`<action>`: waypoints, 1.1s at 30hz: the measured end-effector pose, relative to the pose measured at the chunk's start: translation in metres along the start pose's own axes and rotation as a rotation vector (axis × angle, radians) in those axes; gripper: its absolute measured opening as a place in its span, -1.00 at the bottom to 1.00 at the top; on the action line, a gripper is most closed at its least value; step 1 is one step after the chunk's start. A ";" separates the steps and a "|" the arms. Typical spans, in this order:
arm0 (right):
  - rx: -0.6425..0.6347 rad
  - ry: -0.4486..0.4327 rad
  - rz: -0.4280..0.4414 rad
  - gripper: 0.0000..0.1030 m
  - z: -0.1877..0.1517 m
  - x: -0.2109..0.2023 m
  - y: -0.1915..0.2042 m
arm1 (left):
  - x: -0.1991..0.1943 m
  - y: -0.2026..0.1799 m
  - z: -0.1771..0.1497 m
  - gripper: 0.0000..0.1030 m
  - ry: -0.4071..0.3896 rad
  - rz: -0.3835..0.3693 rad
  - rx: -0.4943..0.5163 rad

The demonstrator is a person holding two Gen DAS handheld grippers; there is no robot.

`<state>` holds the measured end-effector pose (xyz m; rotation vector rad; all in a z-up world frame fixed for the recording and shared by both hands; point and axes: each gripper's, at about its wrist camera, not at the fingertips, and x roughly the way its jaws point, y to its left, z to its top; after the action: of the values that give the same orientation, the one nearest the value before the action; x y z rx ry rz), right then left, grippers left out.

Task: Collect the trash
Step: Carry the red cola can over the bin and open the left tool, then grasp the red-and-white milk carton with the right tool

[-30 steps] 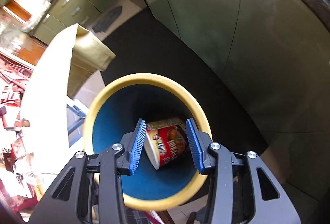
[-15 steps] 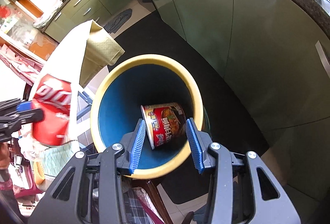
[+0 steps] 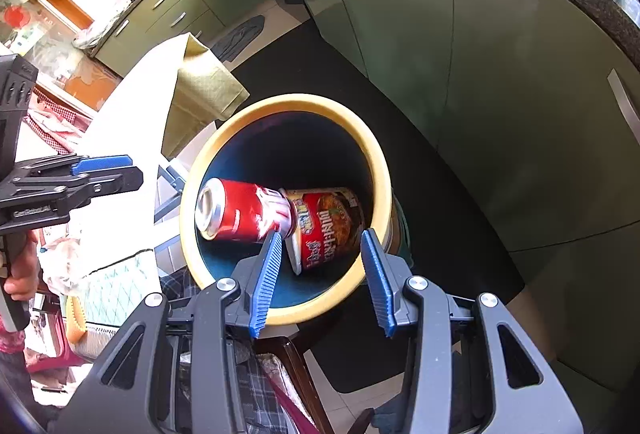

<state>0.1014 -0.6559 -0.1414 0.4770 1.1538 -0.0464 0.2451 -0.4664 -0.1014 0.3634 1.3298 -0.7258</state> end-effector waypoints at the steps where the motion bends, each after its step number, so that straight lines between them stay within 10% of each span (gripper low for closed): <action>1: -0.003 -0.001 0.000 -0.18 0.000 0.001 0.001 | -0.007 0.004 -0.004 -0.14 -0.006 -0.002 0.003; 17: -0.061 -0.039 0.012 -0.16 0.005 -0.010 0.030 | -0.157 0.111 -0.116 0.20 -0.190 0.143 -0.050; 25: -0.139 -0.034 0.022 -0.16 0.005 -0.013 0.065 | -0.160 0.223 -0.161 0.20 -0.087 0.263 -0.227; 33: -0.380 -0.008 0.105 -0.07 0.008 -0.015 0.157 | -0.143 0.260 -0.197 0.20 -0.006 0.178 -0.245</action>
<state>0.1454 -0.5206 -0.0726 0.1982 1.0965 0.2585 0.2612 -0.1141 -0.0504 0.2775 1.3439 -0.4092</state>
